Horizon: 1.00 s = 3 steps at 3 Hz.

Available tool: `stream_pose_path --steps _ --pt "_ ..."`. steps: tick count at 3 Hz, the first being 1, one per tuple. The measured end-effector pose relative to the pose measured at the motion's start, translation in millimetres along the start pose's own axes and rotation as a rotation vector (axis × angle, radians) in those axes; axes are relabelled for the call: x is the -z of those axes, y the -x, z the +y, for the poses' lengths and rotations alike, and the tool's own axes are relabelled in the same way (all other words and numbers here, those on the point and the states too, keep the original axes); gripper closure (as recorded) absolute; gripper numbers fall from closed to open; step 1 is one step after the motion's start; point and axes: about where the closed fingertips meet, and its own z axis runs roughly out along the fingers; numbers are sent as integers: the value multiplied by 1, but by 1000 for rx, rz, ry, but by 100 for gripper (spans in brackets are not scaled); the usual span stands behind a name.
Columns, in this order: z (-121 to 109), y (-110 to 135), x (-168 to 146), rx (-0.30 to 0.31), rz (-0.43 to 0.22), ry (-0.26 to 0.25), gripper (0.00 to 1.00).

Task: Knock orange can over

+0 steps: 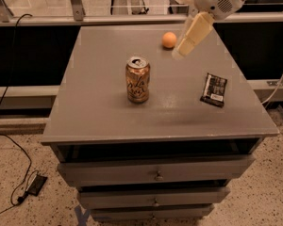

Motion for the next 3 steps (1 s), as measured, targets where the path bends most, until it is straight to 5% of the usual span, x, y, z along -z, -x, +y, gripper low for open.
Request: stream_pose_path --steps 1,2,3 --pt "19 -9 -27 -63 -133 62 0" --pt "51 -7 -60 -131 -338 98 0" --pt "67 -3 -82 -169 -492 97 0"
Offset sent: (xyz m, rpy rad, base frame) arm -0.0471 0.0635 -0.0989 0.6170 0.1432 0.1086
